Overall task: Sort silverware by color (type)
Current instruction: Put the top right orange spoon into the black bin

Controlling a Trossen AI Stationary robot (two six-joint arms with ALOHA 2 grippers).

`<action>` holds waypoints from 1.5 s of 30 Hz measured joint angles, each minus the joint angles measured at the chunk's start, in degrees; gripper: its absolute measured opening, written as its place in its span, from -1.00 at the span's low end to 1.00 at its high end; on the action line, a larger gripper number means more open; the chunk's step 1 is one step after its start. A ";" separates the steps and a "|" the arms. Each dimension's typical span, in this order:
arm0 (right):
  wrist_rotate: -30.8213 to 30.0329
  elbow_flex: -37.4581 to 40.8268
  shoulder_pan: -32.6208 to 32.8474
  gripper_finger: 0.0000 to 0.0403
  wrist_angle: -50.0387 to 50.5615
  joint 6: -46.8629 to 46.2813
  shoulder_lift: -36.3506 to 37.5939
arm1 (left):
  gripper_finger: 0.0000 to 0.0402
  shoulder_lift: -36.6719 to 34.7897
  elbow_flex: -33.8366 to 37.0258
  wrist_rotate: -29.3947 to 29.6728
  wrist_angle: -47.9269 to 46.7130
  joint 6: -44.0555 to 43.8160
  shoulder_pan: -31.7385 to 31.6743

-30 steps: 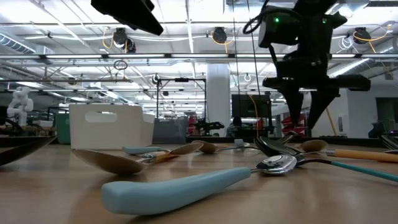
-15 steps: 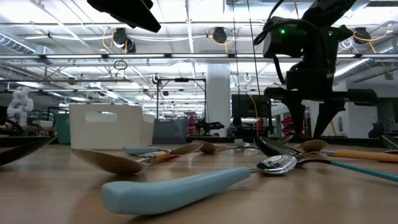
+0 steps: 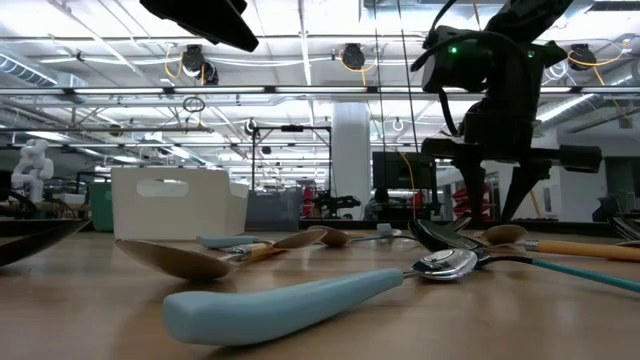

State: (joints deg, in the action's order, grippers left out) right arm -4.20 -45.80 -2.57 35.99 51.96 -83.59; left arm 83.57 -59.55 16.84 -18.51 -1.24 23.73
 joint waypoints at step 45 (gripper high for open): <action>1.71 0.15 2.74 -0.85 2.12 -1.26 -3.31 | -1.00 -0.02 0.04 0.00 0.55 2.76 0.00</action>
State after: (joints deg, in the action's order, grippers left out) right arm -2.49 -45.65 0.17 38.11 50.71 -86.90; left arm 83.55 -59.51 16.84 -17.96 1.52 23.72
